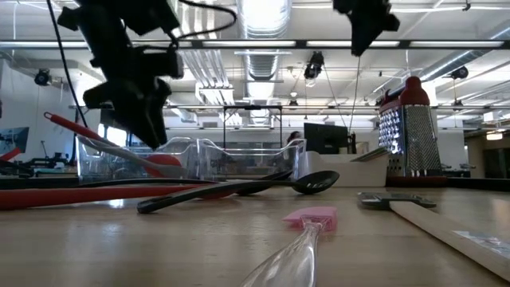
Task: Pick & Place Kitchen Items
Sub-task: Put the left black serving spoon into the left transparent bin, then put the gray spatula into the right transparent bin
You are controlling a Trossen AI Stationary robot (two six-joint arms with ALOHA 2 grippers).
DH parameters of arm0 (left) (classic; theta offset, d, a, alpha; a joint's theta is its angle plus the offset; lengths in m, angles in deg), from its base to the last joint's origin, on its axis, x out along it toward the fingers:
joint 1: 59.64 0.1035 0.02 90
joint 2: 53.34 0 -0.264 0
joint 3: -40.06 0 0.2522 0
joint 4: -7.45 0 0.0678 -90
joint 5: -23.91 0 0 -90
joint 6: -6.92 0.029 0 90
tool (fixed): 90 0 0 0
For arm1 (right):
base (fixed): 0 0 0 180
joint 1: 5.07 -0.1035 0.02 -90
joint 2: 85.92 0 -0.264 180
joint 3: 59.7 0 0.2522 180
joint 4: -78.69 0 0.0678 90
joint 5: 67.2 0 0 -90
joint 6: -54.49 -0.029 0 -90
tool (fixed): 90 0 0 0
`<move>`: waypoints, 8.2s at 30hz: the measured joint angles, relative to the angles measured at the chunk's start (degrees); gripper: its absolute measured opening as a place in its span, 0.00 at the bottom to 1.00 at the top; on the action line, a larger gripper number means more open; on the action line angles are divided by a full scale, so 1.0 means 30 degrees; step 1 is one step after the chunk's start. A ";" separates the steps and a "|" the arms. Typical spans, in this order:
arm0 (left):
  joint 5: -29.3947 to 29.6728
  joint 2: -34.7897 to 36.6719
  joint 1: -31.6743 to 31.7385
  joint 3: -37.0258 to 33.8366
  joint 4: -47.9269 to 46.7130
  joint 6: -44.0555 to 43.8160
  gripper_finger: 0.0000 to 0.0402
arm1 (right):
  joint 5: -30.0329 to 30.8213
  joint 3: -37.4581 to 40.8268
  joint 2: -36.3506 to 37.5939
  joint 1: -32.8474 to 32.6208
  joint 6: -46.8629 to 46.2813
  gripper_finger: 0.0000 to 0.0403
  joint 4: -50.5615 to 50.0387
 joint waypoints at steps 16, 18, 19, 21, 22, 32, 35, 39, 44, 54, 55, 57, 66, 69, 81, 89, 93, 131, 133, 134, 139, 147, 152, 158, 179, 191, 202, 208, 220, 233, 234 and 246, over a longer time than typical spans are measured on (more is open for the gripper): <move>-0.2019 -0.4477 0.0195 0.0325 0.1900 -0.0847 0.48 | 0.0260 0.0095 0.2072 -0.3445 -0.1719 0.14 0.0241; -0.2345 -0.4586 0.0226 0.0396 0.1841 -0.1145 0.48 | 0.0317 0.0241 0.2072 -0.3445 -0.1719 0.14 0.0253; -0.2591 -0.4605 0.0236 0.0444 0.1811 -0.1279 0.48 | 0.0338 0.0319 0.2072 -0.3445 -0.1719 0.14 0.0260; -0.3287 -0.4549 0.0244 0.0477 0.1806 -0.1626 0.48 | 0.0335 0.0465 0.2072 -0.3452 -0.1719 0.14 0.0274; -0.3726 -0.4523 0.0261 0.0508 0.1717 -0.1828 0.48 | 0.0342 0.0539 0.2072 -0.3459 -0.1713 0.14 0.0274; -0.4707 -0.4263 0.0382 0.0987 0.0982 -0.2465 0.48 | 0.0700 0.1613 0.2072 -0.3452 -0.1566 0.14 0.0289; -0.4692 -0.4159 0.0416 0.1240 0.0684 -0.2465 0.48 | 0.0699 0.1941 0.2067 -0.3445 -0.1283 0.14 0.0274; -0.4692 -0.4046 0.0418 0.1635 -0.0140 -0.2657 0.48 | 0.0699 0.2084 0.2065 -0.3452 -0.1118 0.14 0.0285; -0.4920 -0.3943 0.0418 0.1845 -0.0604 -0.3492 0.48 | 0.0698 0.2088 0.2065 -0.3452 -0.1055 0.14 0.0285; -0.5406 -0.3928 0.0411 0.1540 -0.0557 -0.4629 0.48 | 0.0692 0.2088 0.2065 -0.3452 -0.1056 0.14 0.0289; -0.5406 -0.3928 0.0411 0.1490 -0.0546 -0.4668 0.48 | 0.0692 0.2088 0.2065 -0.3446 -0.1056 0.14 0.0289; -0.5406 -0.3928 0.0396 0.1345 -0.0440 -0.4843 0.48 | 0.0692 0.2088 0.2065 -0.3452 -0.1053 0.14 0.0289; -0.5667 -0.3958 0.0397 0.0620 0.0107 -0.5477 0.48 | 0.0686 0.2088 0.2065 -0.3452 -0.1056 0.14 0.0289; -0.5819 -0.3958 0.0403 0.0140 0.0568 -0.5615 0.48 | 0.0686 0.2088 0.2065 -0.3452 -0.1056 0.14 0.0293; -0.4988 -0.3907 0.0396 -0.1377 0.1698 -0.5082 0.37 | 0.0685 0.2088 0.2065 -0.3452 -0.1055 0.14 0.0307; -0.4448 -0.3892 0.0418 -0.0326 -0.0166 -0.3718 0.22 | 0.0685 0.2088 0.2065 -0.3452 -0.1049 0.14 0.0329; -0.3160 -0.3717 0.0418 0.1451 -0.3100 -0.2987 0.22 | 0.0682 0.2088 0.2065 -0.3452 -0.1049 0.14 0.0333; 0.4199 0.0745 1.5595 0.8905 -1.8851 0.7862 0.22 | 0.0790 0.2168 0.2057 -0.3445 -0.0612 0.14 0.0500; 0.4189 0.0611 1.5863 0.8337 -1.8384 0.8232 0.22 | 0.0858 0.2168 0.2057 -0.3445 -0.0564 0.14 0.0508; 0.4185 0.0524 1.5948 0.8084 -1.8161 0.8407 0.22 | 0.0975 0.2168 0.2057 -0.3445 -0.0553 0.14 0.0509; 0.4050 -0.0227 1.6053 0.6853 -1.6734 0.9368 0.22 | 0.1195 0.2168 0.2057 -0.3441 -0.0553 0.14 0.0515; 0.4040 -0.2151 1.6053 0.6317 -1.5509 0.9524 0.22 | 0.1195 0.2183 0.2057 -0.3438 -0.0548 0.14 0.0515; 0.4710 -0.3143 1.6053 0.6317 -1.5120 0.9536 0.22 | 0.1195 0.2235 0.2057 -0.3438 -0.0513 0.14 0.0508; 0.5747 -0.3586 1.6060 0.6302 -1.5038 0.9229 0.45 | 0.1194 0.2492 0.2057 -0.3438 0.0110 0.14 0.0501; 0.1170 -0.0153 1.5232 0.9900 -1.4418 0.5234 0.59 | 0.1106 0.3196 0.2057 -0.3439 0.0241 0.14 0.1599; -0.1841 0.2053 0.7939 0.9821 -0.9802 0.1202 0.59 | -0.1027 0.3312 0.2057 -0.5601 0.0299 0.11 0.3308; -0.1836 0.1163 -0.1068 0.8989 -0.6450 -0.1834 0.59 | -0.1027 0.4180 0.2057 -1.0882 -0.0194 0.09 0.6218; -0.1623 0.0557 -0.3815 0.7710 -0.5322 -0.2983 0.59 | -0.1029 0.5146 0.2071 -1.3427 0.0344 0.09 0.7821; -0.1112 0.0494 -0.4638 0.2636 -0.0041 -0.5958 0.59 | -0.1029 1.0593 0.2035 -1.5677 0.7045 0.09 1.6981; -0.1506 0.0494 -0.4638 0.0256 0.2822 -0.6714 0.59 | -0.1570 1.3741 0.0888 -1.5656 0.7773 0.30 2.1227; -0.1501 0.0494 -0.4638 0.0360 0.2814 -0.6685 0.59 | -0.1552 1.3629 0.0564 -1.5656 0.8340 0.33 2.1286; -0.1494 0.1292 -0.4638 0.1370 0.2445 -0.5510 0.59 | -0.1625 0.9808 -0.6422 -1.5804 1.3374 0.47 1.6089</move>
